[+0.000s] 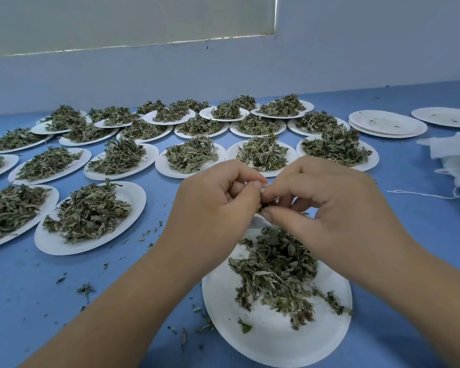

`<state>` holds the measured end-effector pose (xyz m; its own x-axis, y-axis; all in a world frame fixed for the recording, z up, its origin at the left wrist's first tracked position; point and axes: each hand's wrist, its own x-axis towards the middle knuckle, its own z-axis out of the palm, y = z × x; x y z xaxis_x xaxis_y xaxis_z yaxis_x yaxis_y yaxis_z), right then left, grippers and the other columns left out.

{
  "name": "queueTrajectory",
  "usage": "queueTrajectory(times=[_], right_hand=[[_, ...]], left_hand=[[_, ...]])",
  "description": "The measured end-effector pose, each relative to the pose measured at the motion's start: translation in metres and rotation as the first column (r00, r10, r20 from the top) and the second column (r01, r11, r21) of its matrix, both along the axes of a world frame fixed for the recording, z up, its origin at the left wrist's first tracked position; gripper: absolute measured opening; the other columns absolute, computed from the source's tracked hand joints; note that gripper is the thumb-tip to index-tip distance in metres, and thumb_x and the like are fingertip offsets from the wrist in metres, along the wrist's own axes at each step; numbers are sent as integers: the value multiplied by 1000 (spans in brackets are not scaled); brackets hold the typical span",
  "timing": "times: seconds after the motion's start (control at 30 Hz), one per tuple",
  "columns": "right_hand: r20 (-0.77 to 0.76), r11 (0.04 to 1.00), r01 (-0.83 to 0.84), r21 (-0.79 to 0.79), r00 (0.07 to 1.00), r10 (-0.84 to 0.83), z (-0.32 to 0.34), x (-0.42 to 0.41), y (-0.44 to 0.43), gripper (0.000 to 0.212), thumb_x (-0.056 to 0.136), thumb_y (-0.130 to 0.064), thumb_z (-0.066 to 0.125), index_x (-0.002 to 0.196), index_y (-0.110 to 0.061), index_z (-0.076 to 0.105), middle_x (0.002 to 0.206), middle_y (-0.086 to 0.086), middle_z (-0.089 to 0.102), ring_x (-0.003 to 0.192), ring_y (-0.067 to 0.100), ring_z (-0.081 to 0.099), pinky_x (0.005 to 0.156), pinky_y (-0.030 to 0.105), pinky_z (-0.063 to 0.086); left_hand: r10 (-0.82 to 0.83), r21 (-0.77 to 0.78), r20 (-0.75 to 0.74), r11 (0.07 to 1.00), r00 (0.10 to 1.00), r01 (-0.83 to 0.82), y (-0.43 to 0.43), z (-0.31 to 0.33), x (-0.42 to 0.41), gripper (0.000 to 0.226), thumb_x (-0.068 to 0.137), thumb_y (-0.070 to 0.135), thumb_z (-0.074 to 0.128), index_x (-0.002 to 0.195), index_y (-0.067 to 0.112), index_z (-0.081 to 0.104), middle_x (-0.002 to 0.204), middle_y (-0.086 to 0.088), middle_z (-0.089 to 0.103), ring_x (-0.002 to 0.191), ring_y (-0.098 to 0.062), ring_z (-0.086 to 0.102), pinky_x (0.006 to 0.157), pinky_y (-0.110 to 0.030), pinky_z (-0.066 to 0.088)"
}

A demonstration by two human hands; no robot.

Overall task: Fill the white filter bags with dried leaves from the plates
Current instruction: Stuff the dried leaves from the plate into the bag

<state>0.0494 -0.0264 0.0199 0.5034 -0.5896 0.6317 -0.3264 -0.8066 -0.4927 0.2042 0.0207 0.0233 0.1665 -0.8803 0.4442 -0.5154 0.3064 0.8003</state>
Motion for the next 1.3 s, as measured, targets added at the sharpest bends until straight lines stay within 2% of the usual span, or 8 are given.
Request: queueTrajectory(times=[0.13,0.37,0.57,0.7,0.83,0.9,1.1,1.3], right_hand=[[66,999,-44,23,997,43,0,0,-1,15,76,-8,75,86,-20,75,83,-8,65,76,9,63,68,21,54],[-52,996,8,-92,999,-12,2,0,-1,10,80,-20,71,85,-27,75,78,-14,68,75,4,54,69,11,38],[216,944,-31,328,975,-43,10,-7,-9,7,80,-30,72,81,-36,69,81,-16,64,66,5,55,58,13,42],[69,811,-58,582,997,22,7,-5,-11,26,71,-46,68,96,-40,65,96,-13,62,68,11,61,61,25,47],[35,825,-54,563,999,42,0,3,-8,20,76,-43,70,95,-36,65,92,-12,62,57,5,51,55,24,42],[40,832,-24,554,999,2,-2,5,-11,19,75,-42,71,90,-31,65,83,-12,62,57,6,50,55,27,42],[25,885,34,465,998,-51,-9,12,-12,16,69,-34,69,76,-22,62,57,-17,55,44,1,43,43,10,30],[48,864,-99,493,995,86,7,-6,-18,27,74,-52,70,87,-28,68,77,-6,66,65,21,59,60,42,50]], left_hand=[[26,-11,-1,1000,1000,-26,-1,1,0,18,87,7,61,81,19,73,58,-9,56,42,-3,41,44,-8,30],[26,-21,17,999,1000,-26,0,2,2,18,89,9,60,81,21,72,58,-7,58,44,-3,43,45,-8,30],[37,-62,-26,997,999,-39,-1,2,5,20,91,6,59,81,20,71,52,-5,46,43,-4,38,44,-10,30],[11,-96,-4,995,1000,-12,0,1,3,22,90,3,59,81,19,70,49,-1,43,43,-3,39,44,-5,29],[-41,-105,24,994,999,43,2,0,-1,22,90,5,61,81,23,71,48,8,49,42,-3,40,43,-7,29],[-72,-99,29,992,997,75,3,-1,-3,19,90,6,61,82,20,72,49,-2,47,42,-9,34,43,-10,28],[-122,-99,83,987,989,130,6,-3,-5,18,85,14,58,81,27,71,54,-9,48,44,-20,37,41,-15,27],[26,-170,117,985,993,-6,4,4,8,13,88,15,61,84,23,71,59,-3,53,47,-6,41,44,-11,29]])
